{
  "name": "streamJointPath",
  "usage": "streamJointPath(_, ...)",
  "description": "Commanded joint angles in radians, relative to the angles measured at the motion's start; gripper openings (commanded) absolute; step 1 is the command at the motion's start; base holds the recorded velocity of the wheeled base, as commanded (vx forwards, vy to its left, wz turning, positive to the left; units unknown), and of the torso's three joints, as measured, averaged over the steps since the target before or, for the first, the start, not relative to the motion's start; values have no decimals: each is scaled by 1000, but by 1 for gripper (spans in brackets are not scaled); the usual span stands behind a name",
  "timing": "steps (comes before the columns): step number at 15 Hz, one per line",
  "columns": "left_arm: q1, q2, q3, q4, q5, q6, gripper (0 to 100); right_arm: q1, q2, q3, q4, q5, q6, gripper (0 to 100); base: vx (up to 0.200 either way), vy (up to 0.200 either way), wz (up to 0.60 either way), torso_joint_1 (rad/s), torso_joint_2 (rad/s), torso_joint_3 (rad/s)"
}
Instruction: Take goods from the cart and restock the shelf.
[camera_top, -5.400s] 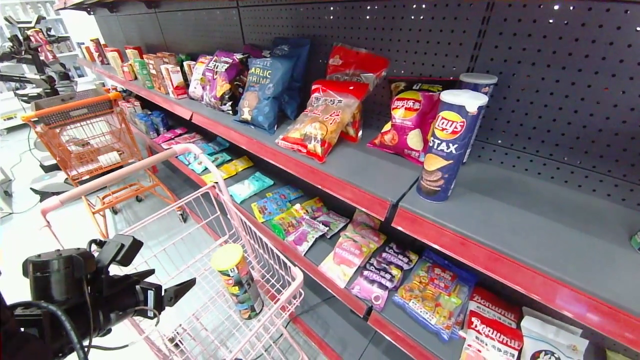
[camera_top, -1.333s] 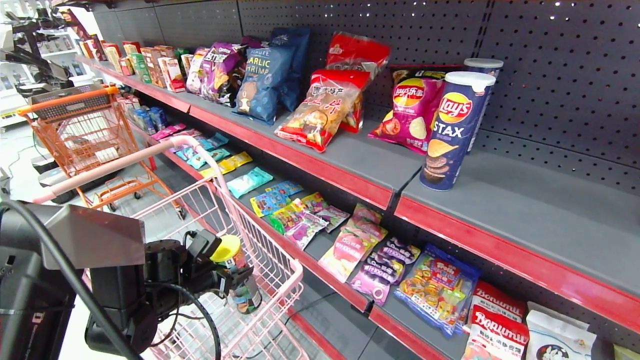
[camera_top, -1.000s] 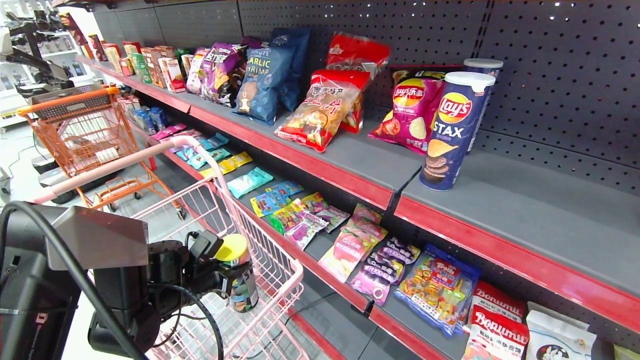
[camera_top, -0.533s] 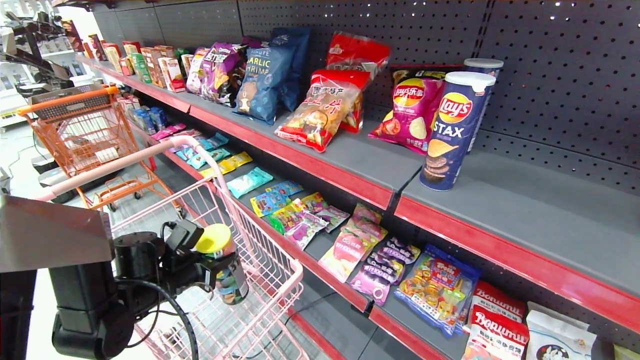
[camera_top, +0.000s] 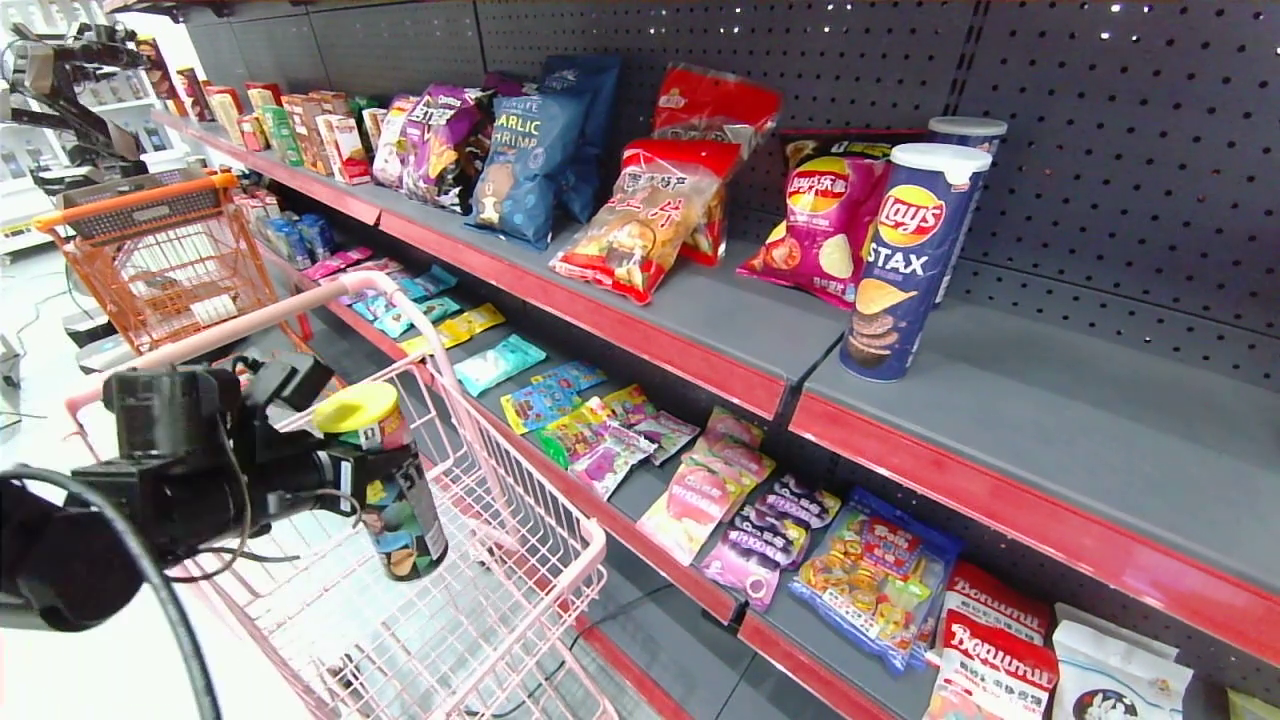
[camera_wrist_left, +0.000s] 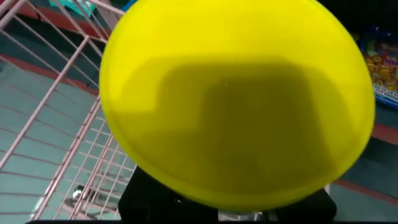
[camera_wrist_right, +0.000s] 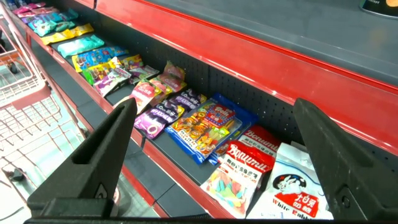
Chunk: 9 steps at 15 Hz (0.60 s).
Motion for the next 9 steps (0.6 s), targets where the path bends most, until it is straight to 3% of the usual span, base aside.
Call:
streamJointPath(1,5,-300,-188,304,16,-30,0,0,1,0,0,1,-1,100,0,0,0,0,0,0)
streamJointPath(2,5,-395,-228,463,13,-31,0,0,1,0,0,1,2,100,0,0,0,0,0,0)
streamJointPath(4,5,-548,-242,675,5,-28,0,0,1,0,0,1,5,100,0,0,0,0,0,0)
streamJointPath(5,5,-616,-231,729,4,-22,0,0,1,0,0,1,5,100,0,0,0,0,0,0)
streamJointPath(9,1,-789,-193,741,-9,-22,0,0,1,0,0,1,5,100,0,0,0,0,0,0)
